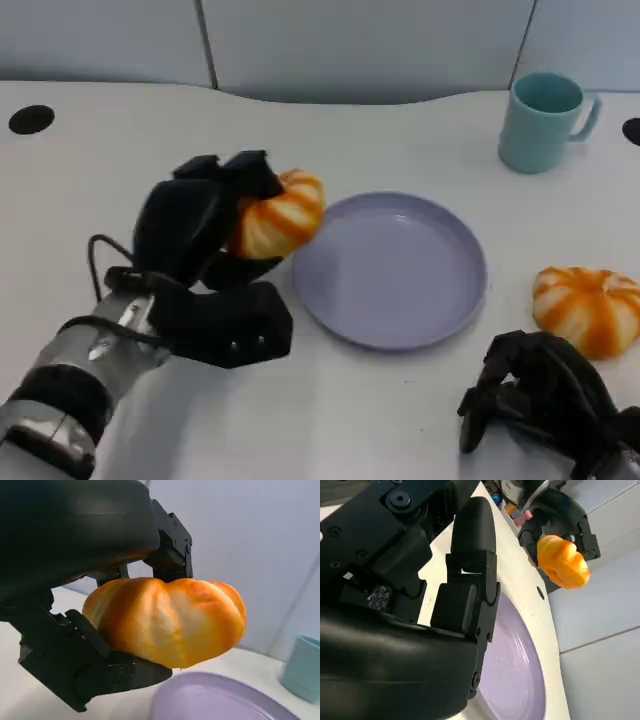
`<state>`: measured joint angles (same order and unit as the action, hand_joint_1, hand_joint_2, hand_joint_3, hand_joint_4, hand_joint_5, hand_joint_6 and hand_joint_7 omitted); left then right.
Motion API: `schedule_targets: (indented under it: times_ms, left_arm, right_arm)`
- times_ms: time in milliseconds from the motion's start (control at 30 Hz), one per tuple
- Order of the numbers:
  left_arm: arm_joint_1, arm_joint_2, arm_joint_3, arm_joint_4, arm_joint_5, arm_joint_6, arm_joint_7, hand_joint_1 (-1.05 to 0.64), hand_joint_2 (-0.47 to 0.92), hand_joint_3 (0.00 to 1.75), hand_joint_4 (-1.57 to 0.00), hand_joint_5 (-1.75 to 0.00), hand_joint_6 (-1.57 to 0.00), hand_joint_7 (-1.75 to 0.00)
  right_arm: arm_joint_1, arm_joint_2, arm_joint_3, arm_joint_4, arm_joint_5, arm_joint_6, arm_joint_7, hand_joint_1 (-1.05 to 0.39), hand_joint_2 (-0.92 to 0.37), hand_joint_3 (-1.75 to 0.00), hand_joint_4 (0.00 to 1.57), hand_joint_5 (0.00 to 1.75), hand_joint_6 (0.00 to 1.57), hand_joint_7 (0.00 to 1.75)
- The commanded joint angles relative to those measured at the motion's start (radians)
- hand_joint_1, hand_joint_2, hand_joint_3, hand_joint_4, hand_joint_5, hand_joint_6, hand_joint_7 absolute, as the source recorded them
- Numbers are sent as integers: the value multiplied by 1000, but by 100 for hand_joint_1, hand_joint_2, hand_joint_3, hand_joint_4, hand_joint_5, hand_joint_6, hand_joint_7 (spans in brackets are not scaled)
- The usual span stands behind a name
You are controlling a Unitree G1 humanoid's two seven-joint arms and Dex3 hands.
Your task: Grasp the bread from the table and place it into the plate.
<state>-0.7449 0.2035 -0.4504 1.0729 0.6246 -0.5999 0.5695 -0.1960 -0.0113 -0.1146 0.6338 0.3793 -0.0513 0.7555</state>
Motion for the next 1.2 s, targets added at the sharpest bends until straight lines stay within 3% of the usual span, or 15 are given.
schedule_targets:
  times_ms: [33, 267, 433, 700, 867, 933, 1033, 1067, 1133, 1200]
  left_arm:
    - [-20, -15, -22, -45, 21, 0, -64, -19, 38, 133, -91, -175, -74, -175]
    - [-88, -87, -76, 2, 70, -1, -111, -28, 48, 122, -98, -175, -76, -175]
    - [-137, -144, -91, 66, 74, 14, -144, -32, 56, 127, -100, -175, -81, -175]
    - [-168, -179, -123, 113, 92, 53, -160, -33, 57, 128, -103, -175, -81, -175]
    - [-172, -181, -130, 124, 86, 72, -201, -33, 58, 123, -96, -175, -75, -172]
    - [-172, -179, -121, 121, 72, 75, -246, -32, 59, 109, -84, -167, -70, -144]
    - [-172, -177, -101, 116, 39, 81, -339, -44, 82, 42, -66, -124, -57, -76]
    - [-171, -176, -99, 114, 35, 85, -355, -46, 87, 30, -63, -116, -54, -68]
    - [-171, -175, -97, 111, 26, 93, -394, -53, 91, 22, -53, -97, -42, -55]
    - [-172, -174, -89, 109, 7, 100, -453, -64, 92, 24, -31, -82, -25, -46]
  right_arm:
    - [14, -15, -6, 14, -7, 8, -8, -105, -52, -1, 157, 70, 157, 47]
    - [15, -16, -2, 11, -10, 9, -12, -105, -52, 0, 157, 71, 157, 48]
    - [18, -12, 0, 3, -8, 17, -19, -105, -52, 0, 157, 71, 157, 48]
    - [26, -6, 4, -9, -4, 25, -14, -105, -51, 0, 157, 70, 157, 47]
    - [37, -1, 6, -21, -5, 21, -12, -105, -51, 0, 157, 69, 157, 46]
    - [40, 0, 8, -27, -6, 20, -12, -105, -51, 0, 157, 69, 157, 45]
    - [43, -3, 7, -38, 0, 43, -12, -105, -50, 0, 157, 68, 157, 45]
    - [43, -3, 7, -40, -1, 44, -14, -105, -50, 0, 157, 68, 157, 45]
    - [43, -3, 6, -37, -4, 39, -14, -105, -50, 0, 157, 68, 157, 46]
    - [43, -1, 5, -37, -5, 35, -15, -105, -51, -1, 157, 68, 157, 46]
